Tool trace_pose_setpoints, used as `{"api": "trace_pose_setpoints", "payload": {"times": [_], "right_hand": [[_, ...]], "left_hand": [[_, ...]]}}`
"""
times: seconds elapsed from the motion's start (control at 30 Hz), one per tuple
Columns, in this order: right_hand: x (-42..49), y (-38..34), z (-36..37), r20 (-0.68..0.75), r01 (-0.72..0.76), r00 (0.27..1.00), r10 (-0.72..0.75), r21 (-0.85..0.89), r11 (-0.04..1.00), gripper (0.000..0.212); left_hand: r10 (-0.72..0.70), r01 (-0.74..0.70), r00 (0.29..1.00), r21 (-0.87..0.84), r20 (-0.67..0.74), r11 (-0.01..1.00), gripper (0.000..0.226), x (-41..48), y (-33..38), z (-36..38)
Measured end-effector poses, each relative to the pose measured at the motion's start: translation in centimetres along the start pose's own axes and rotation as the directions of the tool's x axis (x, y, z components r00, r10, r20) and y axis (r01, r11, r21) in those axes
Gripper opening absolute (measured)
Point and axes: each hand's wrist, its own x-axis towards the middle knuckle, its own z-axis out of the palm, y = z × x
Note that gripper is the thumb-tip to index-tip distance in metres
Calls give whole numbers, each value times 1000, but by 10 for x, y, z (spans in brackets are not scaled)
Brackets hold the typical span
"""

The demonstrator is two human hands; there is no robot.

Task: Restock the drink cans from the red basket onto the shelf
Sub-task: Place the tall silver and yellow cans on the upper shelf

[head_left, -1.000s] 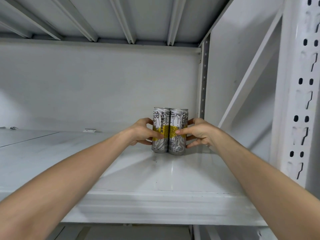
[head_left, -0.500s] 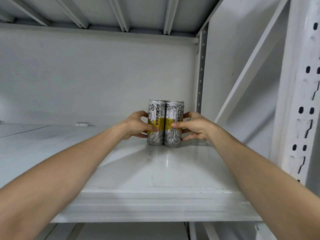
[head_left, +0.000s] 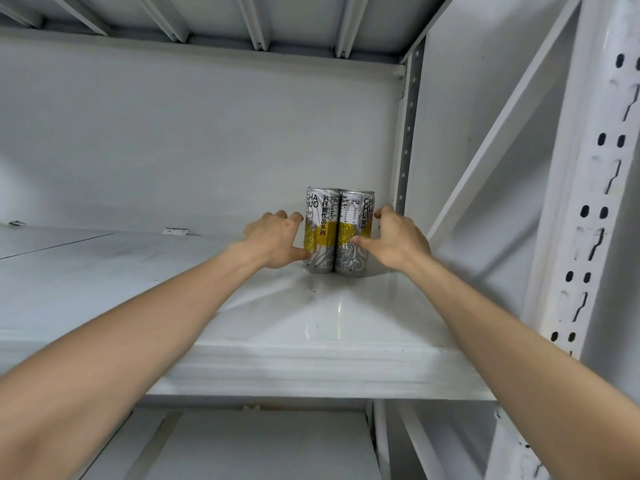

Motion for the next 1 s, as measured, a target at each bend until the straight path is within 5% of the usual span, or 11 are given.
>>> {"api": "trace_pose_setpoints", "payload": {"times": [0.2,0.4,0.73,1.0], "right_hand": [[-48,-12,-16,-151,163,966,-212,-282,945,51],[-102,-30,-27,-233,154,940,-248,-360,920,46],[-214,-55,-20,-322,119,914,-246,-366,923,48],[-288,-63,-19,-360,133,900,-247,-312,941,45]], "left_hand": [[87,-53,985,216,-150,975,64,-47,-4,-24],[148,-89,938,194,-315,977,53,-101,-11,-34],[251,-155,812,219,-527,963,42,-211,-20,-31],[226,-144,815,190,-534,971,45,-296,-16,-21]]}}
